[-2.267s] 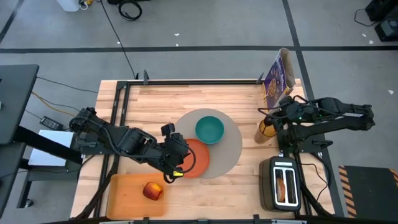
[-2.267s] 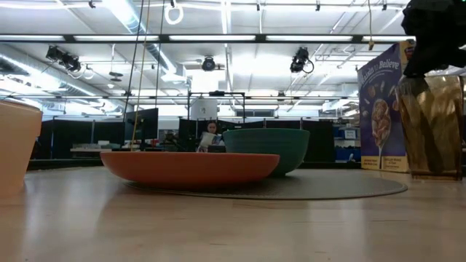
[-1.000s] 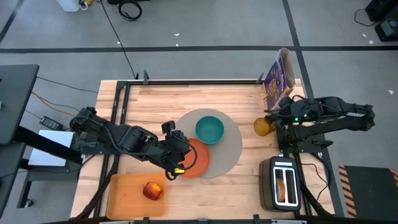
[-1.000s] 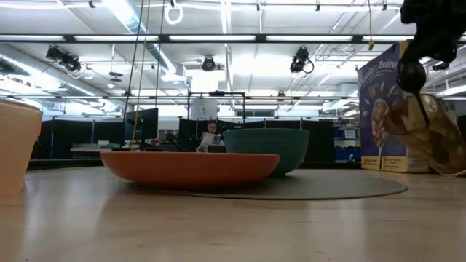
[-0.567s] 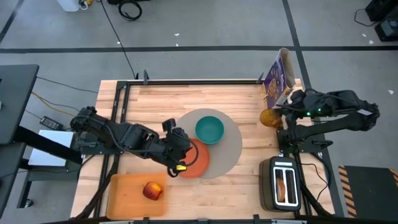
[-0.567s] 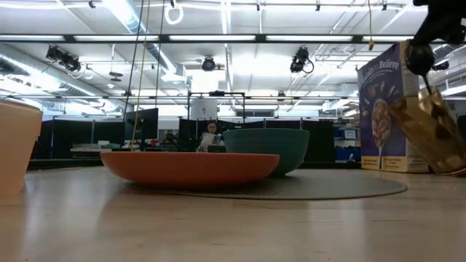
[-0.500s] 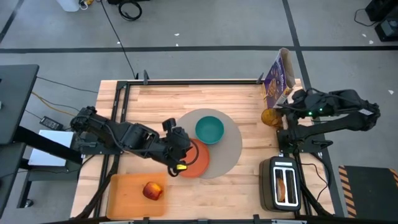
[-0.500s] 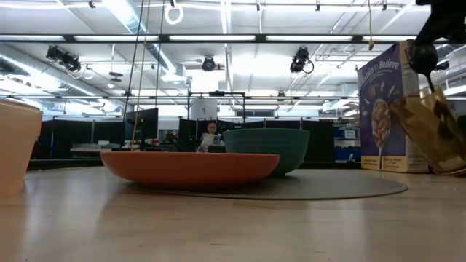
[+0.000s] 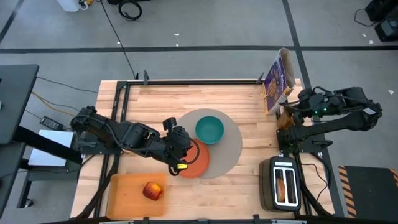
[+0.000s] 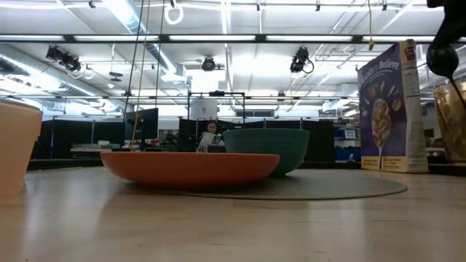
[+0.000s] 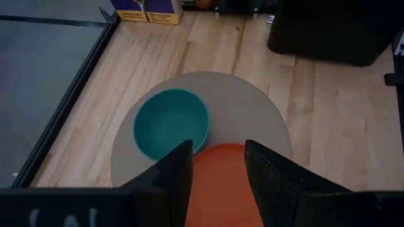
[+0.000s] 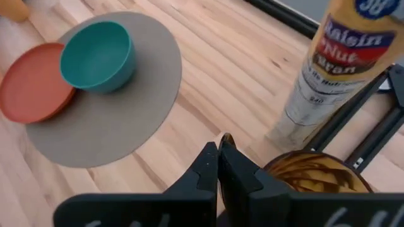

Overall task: Arrange a breakfast setting
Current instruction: Put the spoon on the placemat right of the bowl

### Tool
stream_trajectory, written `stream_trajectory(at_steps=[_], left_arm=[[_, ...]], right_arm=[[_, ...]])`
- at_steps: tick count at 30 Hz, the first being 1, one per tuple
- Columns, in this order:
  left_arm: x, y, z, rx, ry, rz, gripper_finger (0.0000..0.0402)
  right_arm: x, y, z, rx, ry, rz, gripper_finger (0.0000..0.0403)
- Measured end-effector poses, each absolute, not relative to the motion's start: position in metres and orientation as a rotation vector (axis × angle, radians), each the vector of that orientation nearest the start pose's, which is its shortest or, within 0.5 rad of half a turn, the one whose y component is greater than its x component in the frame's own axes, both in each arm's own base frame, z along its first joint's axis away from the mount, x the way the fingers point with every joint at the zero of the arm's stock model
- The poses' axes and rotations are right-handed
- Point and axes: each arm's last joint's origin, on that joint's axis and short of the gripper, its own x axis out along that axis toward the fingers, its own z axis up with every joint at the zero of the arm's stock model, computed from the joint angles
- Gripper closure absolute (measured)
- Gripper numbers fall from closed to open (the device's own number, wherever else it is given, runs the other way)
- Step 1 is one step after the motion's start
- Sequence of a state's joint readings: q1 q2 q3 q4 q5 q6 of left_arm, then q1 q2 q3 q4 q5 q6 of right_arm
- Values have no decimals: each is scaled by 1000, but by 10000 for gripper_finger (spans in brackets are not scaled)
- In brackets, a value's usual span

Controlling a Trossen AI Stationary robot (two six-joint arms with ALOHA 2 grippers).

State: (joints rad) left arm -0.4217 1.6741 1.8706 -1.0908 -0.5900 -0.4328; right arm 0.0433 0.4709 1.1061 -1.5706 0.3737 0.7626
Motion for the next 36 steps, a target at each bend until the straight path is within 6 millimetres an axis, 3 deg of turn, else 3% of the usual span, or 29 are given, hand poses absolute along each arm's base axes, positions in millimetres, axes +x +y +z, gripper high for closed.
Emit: stream_trajectory(at_steps=[36], left_arm=[[312, -119, 401, 46, 730, 317, 251]], right_arm=[[7, -13, 351, 547, 578, -695, 392]])
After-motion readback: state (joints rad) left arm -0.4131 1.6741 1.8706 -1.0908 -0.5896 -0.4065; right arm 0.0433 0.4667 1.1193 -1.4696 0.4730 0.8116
